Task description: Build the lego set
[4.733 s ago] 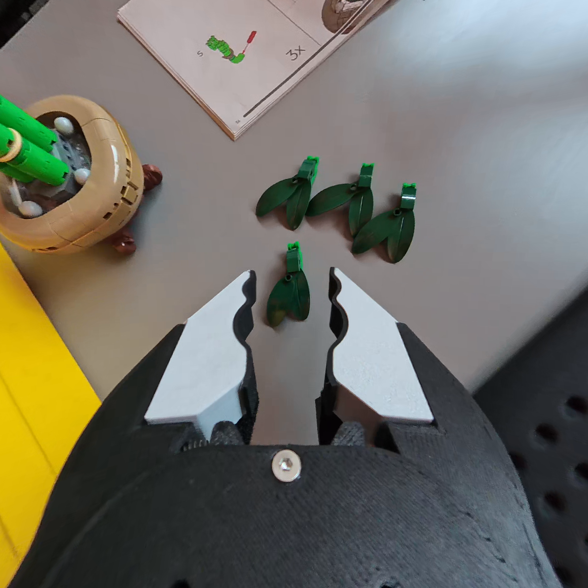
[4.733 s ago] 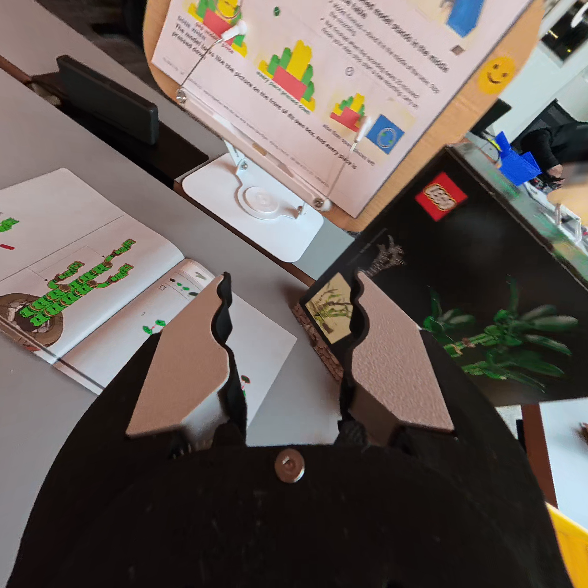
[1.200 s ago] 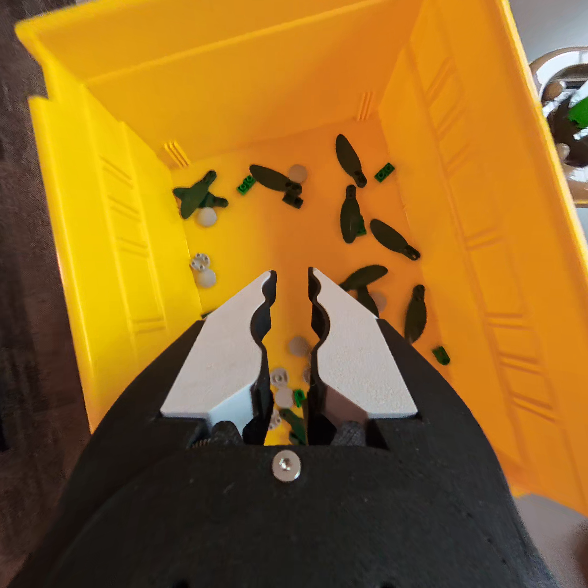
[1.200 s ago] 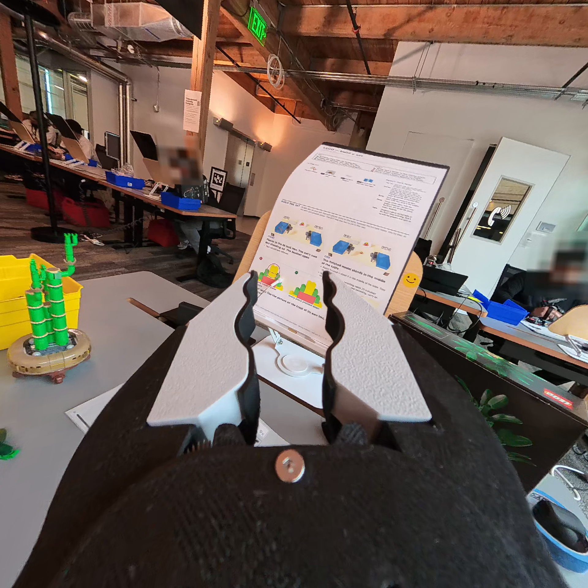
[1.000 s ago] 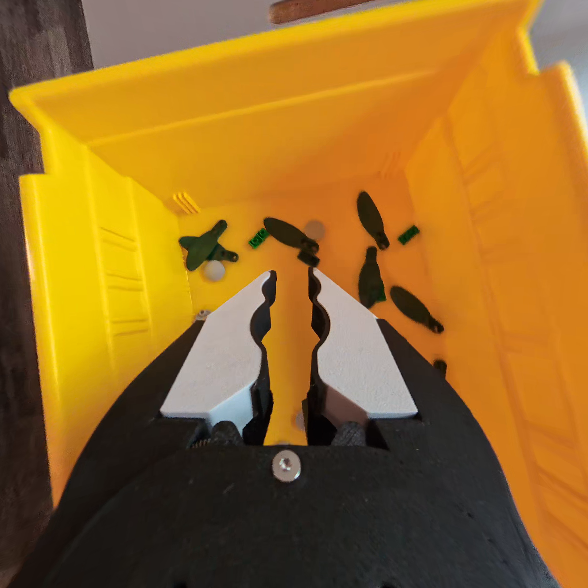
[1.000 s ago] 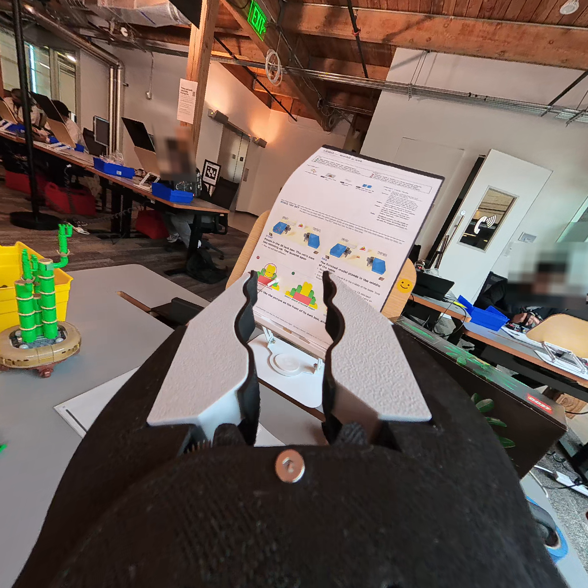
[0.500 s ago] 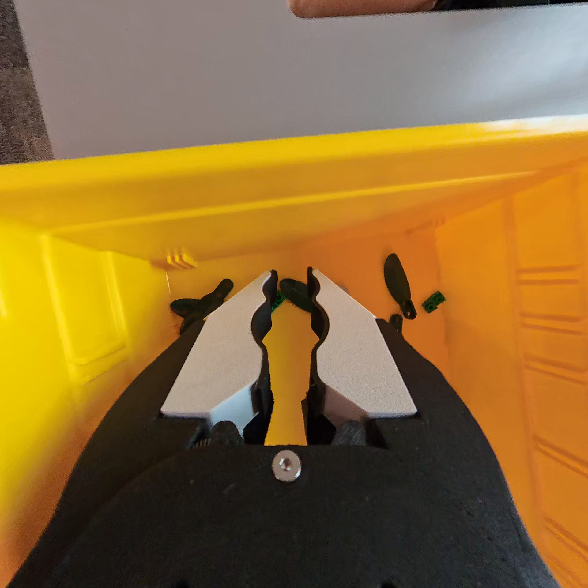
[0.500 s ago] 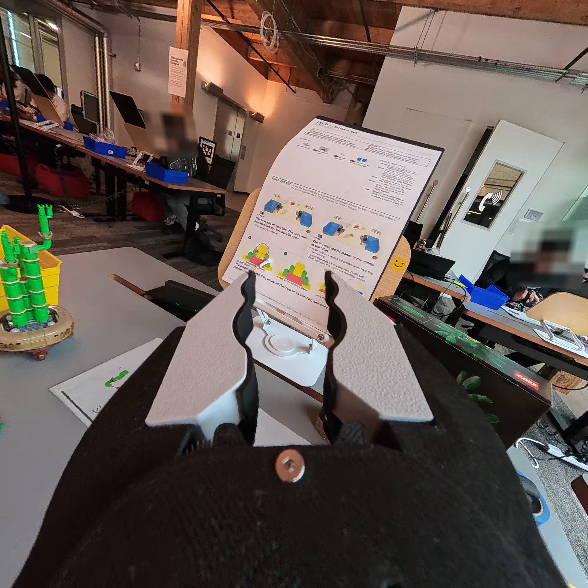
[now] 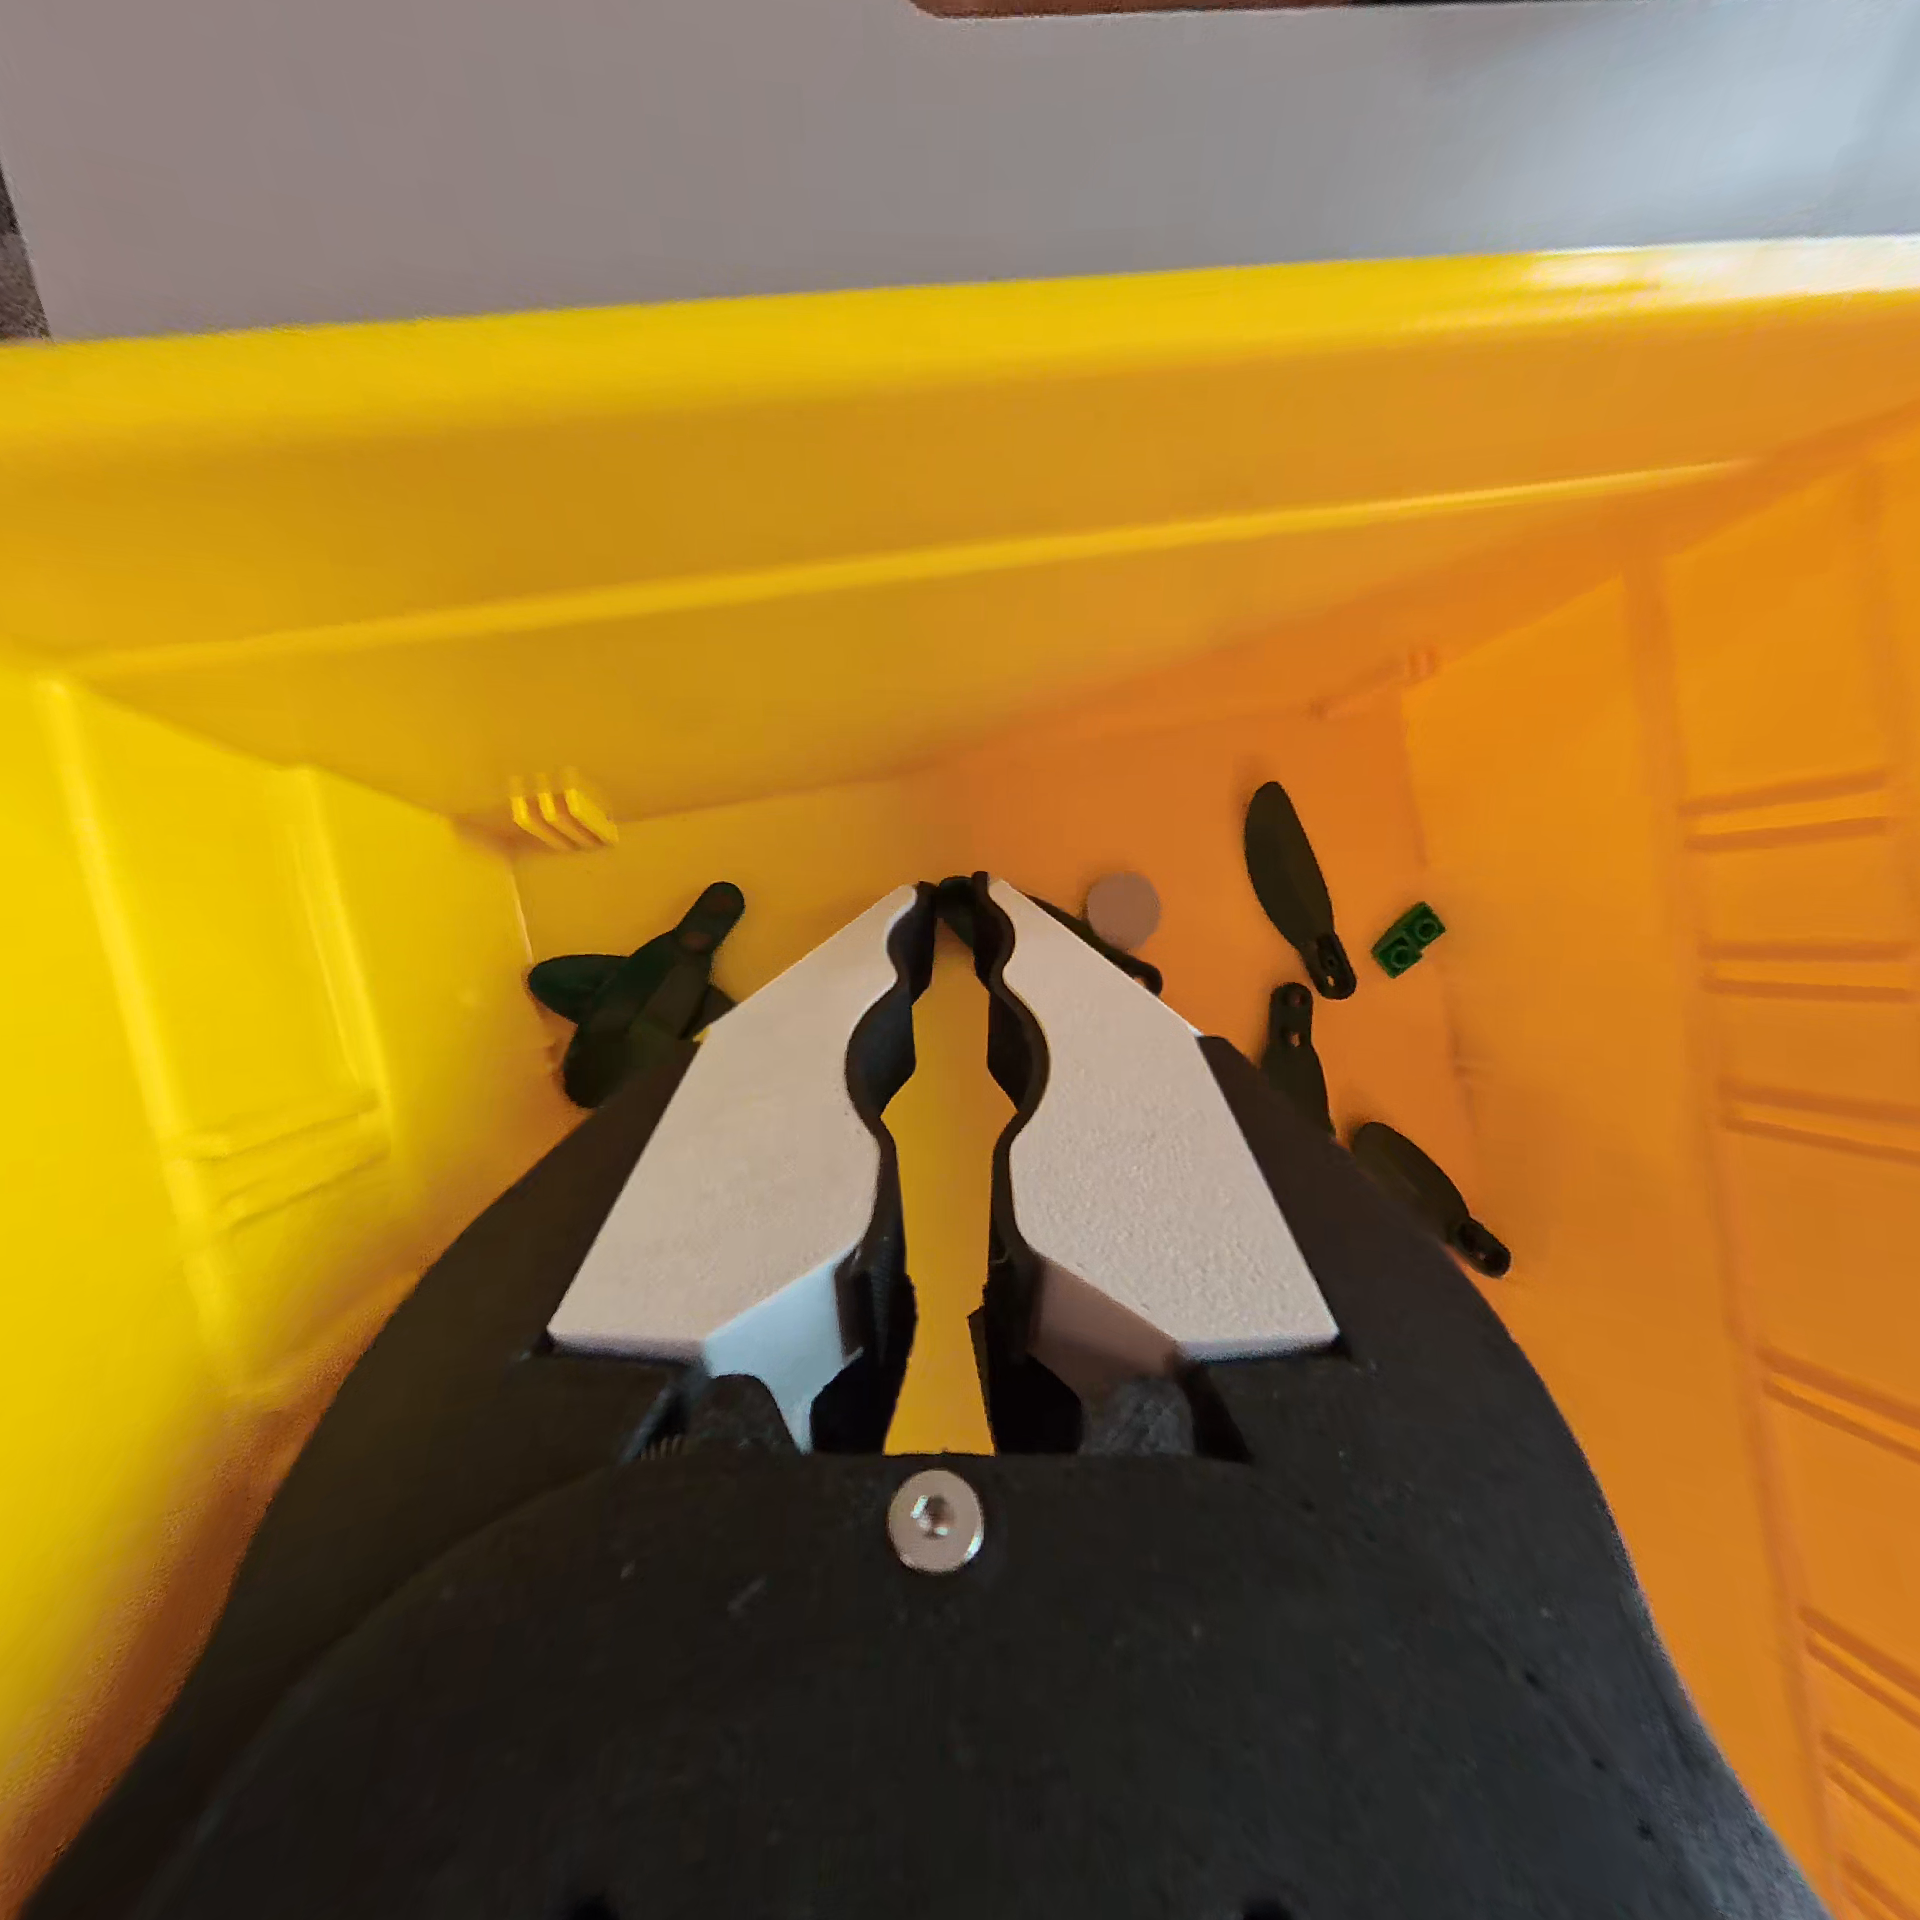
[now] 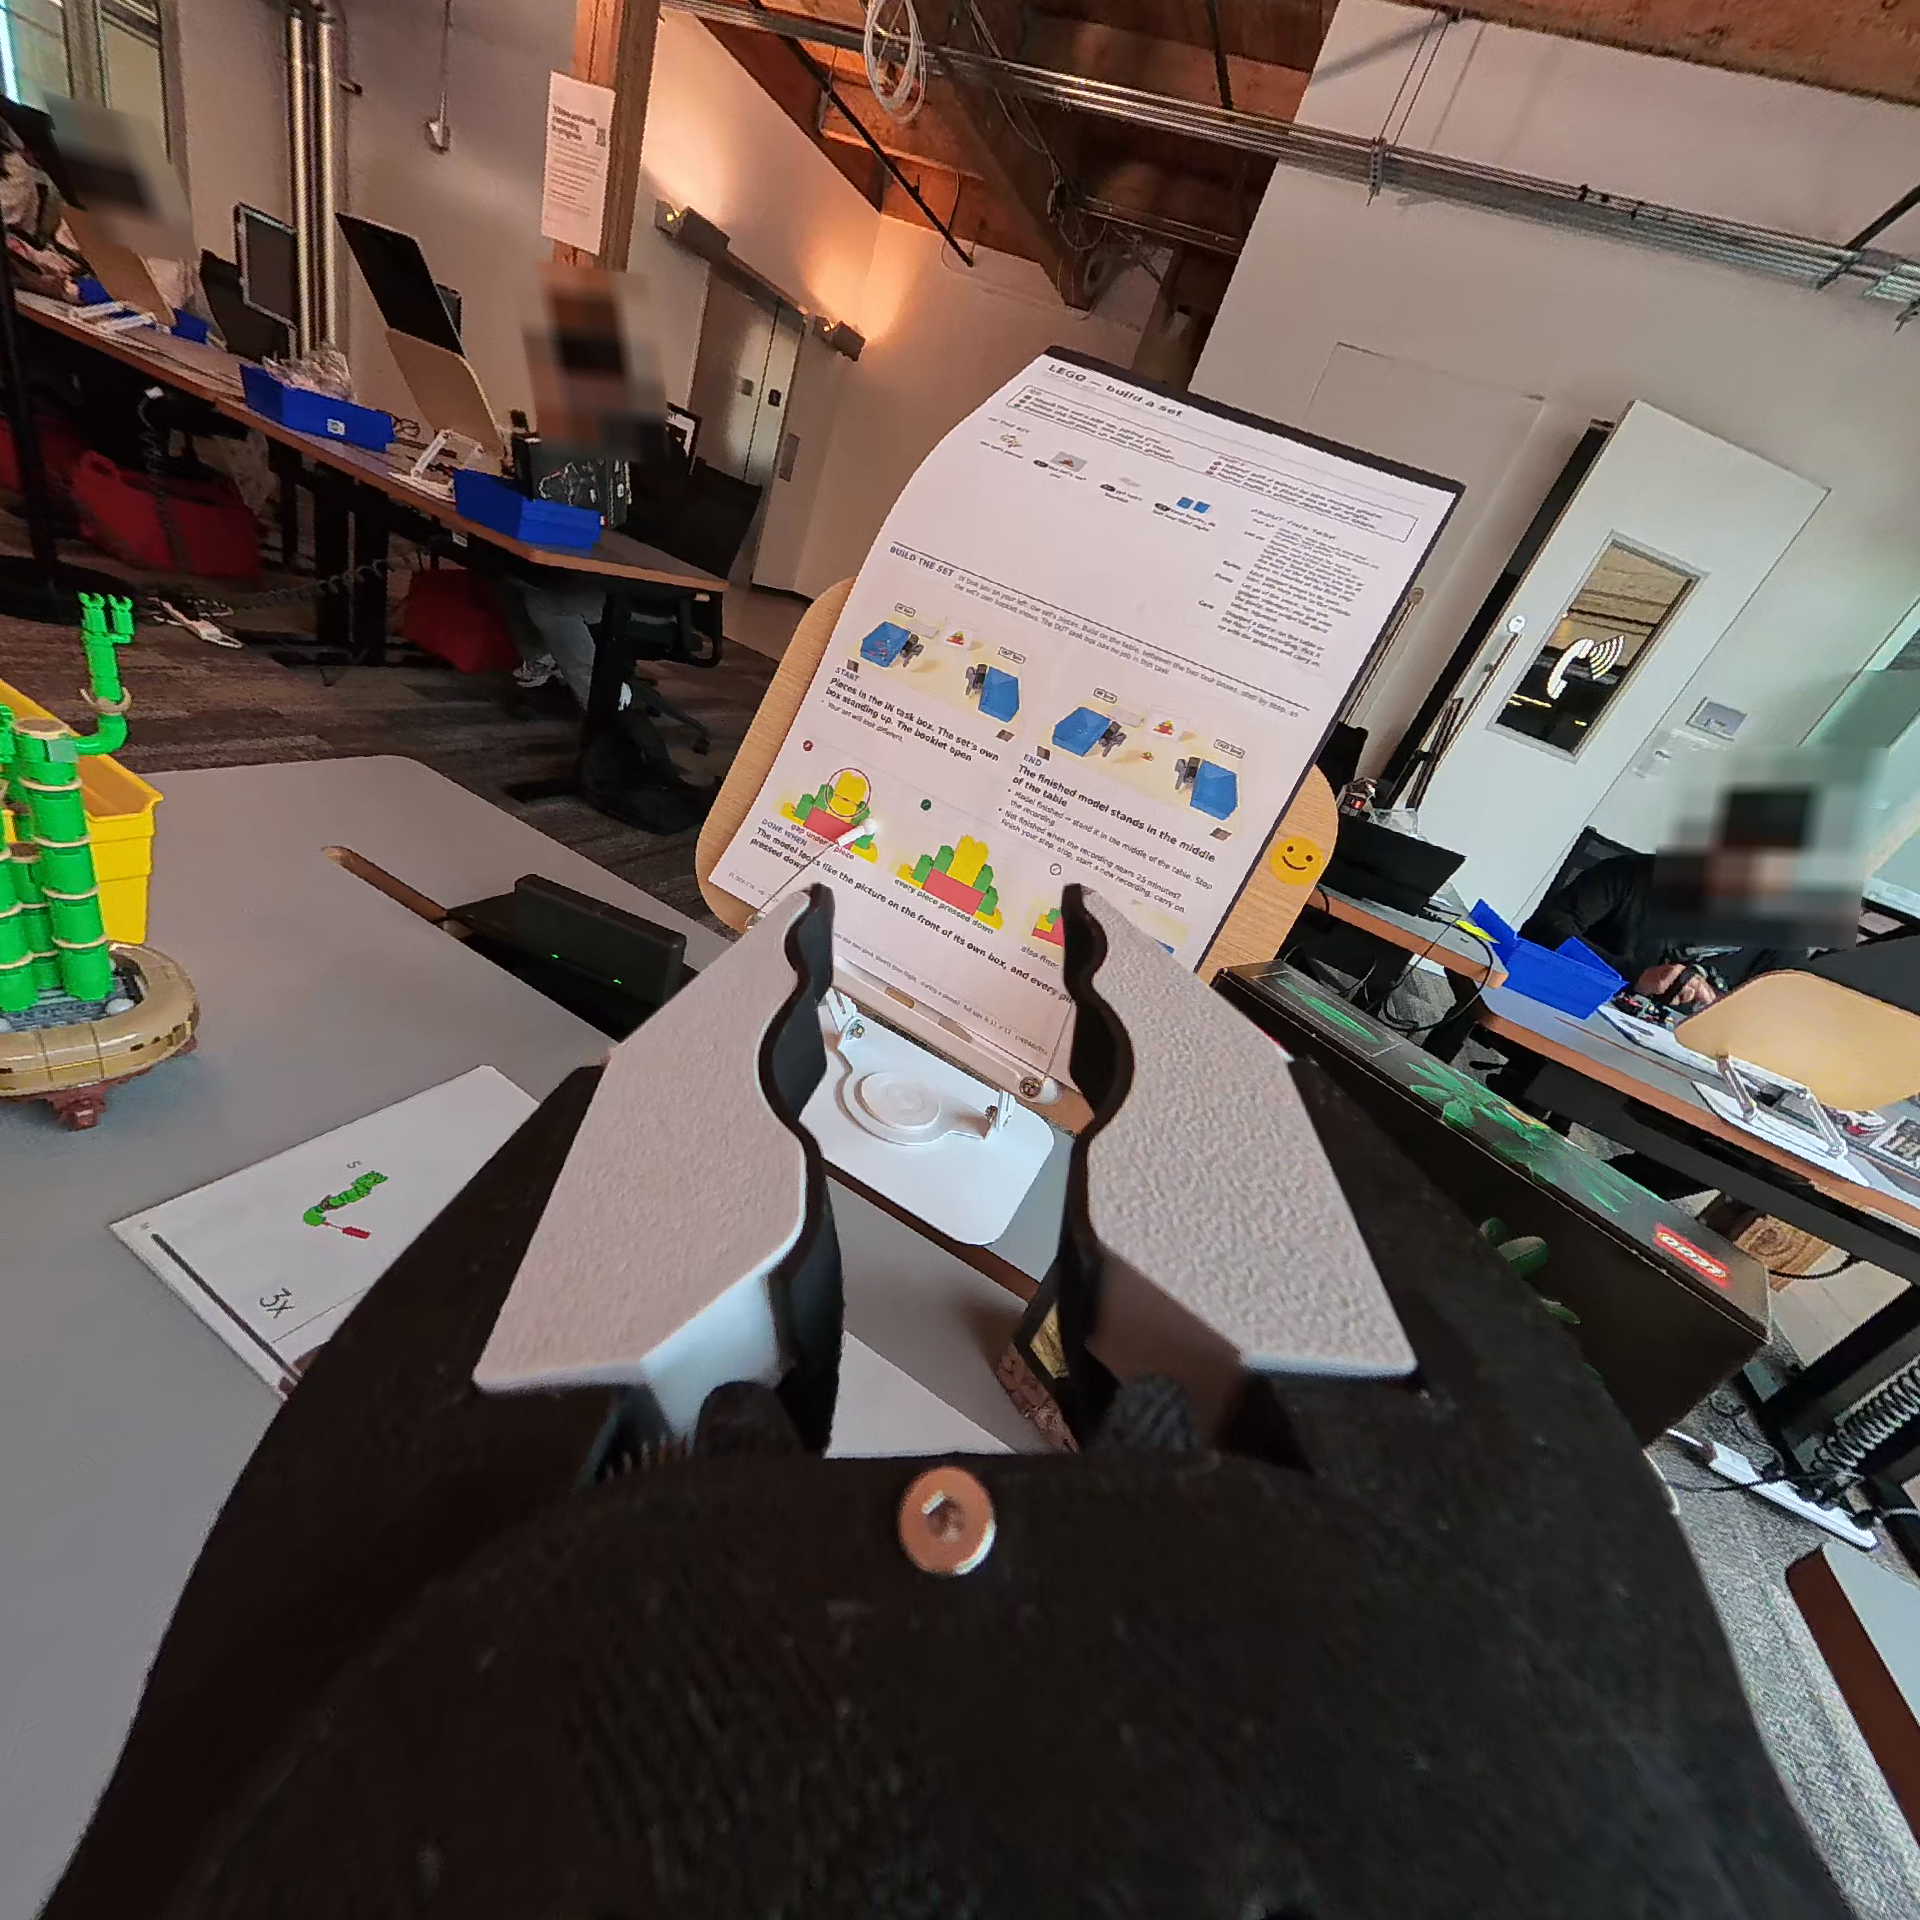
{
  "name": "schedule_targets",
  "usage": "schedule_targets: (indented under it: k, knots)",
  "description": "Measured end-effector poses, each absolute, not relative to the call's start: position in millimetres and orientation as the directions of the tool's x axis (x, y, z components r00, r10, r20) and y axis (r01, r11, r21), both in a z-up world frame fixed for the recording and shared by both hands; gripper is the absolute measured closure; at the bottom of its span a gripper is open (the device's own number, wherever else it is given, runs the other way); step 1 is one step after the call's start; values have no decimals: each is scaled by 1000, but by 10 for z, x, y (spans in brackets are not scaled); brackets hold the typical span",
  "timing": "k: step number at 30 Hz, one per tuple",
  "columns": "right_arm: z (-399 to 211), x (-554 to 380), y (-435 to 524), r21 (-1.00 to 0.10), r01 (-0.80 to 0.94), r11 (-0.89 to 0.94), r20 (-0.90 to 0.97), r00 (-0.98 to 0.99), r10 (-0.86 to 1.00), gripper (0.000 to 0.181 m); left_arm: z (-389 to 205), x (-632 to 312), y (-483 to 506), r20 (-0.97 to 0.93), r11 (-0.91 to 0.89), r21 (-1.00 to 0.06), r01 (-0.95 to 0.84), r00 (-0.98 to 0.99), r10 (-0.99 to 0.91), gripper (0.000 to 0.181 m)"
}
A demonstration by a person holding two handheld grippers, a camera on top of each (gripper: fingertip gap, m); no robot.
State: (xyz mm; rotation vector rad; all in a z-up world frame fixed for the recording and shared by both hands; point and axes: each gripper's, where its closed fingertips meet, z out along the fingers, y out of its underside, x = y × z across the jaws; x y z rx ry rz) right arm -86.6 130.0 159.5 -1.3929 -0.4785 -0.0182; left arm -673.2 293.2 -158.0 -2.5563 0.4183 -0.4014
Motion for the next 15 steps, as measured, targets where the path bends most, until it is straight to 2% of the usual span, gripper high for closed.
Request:
schedule_targets:
  k: [5, 8, 11, 13, 15]
  knots:
    - [1633, -820, 1268, -935, 292, 199, 338, 905, 260, 138, -1175, -6719, 2763, 197, -758, -627, -179, 905, -376, 181]
    - [1684, -851, 1216, -942, 255, 217, 312, 905, 288, 137, -664, -6743, 2507, 75, -653, -727, -211, 922, -381, 181]
    - [1683, -1148, 1152, -959, 176, 222, 256, 874, 413, 138, 13, -6453, 2086, 26, -487, -850, -203, 906, -423, 181]
    - [1664, -1538, 1051, -964, 126, 232, 235, 811, 535, 138, 484, -6005, 1686, 47, -345, -925, -161, 850, -525, 181]
    - [1600, -2108, 832, -978, 30, 209, 175, 668, 723, 138, 876, -5432, 1196, 63, -204, -974, -101, 743, -666, 181]
